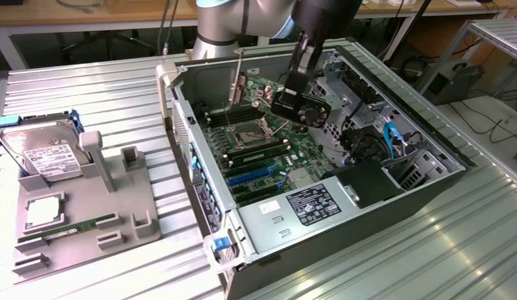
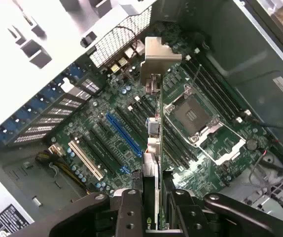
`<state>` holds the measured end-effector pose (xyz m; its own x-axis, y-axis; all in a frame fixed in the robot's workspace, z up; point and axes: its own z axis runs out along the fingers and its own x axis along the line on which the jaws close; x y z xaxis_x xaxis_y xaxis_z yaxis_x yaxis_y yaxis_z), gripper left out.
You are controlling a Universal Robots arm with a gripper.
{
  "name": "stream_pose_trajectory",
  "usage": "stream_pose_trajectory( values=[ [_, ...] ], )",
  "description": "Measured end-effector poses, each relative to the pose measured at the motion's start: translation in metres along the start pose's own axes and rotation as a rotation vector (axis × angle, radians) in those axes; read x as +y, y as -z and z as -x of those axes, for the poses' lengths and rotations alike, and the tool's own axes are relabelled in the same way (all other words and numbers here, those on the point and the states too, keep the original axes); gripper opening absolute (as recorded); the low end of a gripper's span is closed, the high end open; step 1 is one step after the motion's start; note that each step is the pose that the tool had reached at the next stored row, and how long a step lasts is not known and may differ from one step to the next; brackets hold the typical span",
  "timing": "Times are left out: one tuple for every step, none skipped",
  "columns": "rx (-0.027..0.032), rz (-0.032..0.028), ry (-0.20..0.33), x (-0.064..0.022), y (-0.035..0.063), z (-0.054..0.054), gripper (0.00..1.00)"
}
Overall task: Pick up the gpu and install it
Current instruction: 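Insert the gpu into the slot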
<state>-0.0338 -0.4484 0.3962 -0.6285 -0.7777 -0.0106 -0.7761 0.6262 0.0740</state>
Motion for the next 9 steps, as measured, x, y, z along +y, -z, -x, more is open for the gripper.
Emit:
stream_pose_trajectory(
  values=[
    [0.0012,0.0000,0.018,0.0000,-0.0005,0.0000,0.26],
    [0.0026,0.0001,0.038,-0.0001,-0.0011,0.0000,0.26],
    [0.0045,0.0003,0.063,-0.0001,-0.0017,0.0000,0.26],
    [0.0057,0.0005,0.081,-0.0002,-0.0022,0.0000,0.26],
    [0.0071,0.0007,0.101,-0.0002,-0.0027,0.0000,0.26],
    [0.0084,0.0008,0.118,-0.0002,-0.0031,0.0000,0.26],
    [0.0097,0.0010,0.136,-0.0003,-0.0035,0.0000,0.26],
    [0.0109,0.0011,0.154,-0.0003,-0.0038,0.0000,0.26],
    [0.0120,0.0011,0.172,-0.0003,-0.0039,-0.0001,0.26]
  ],
)
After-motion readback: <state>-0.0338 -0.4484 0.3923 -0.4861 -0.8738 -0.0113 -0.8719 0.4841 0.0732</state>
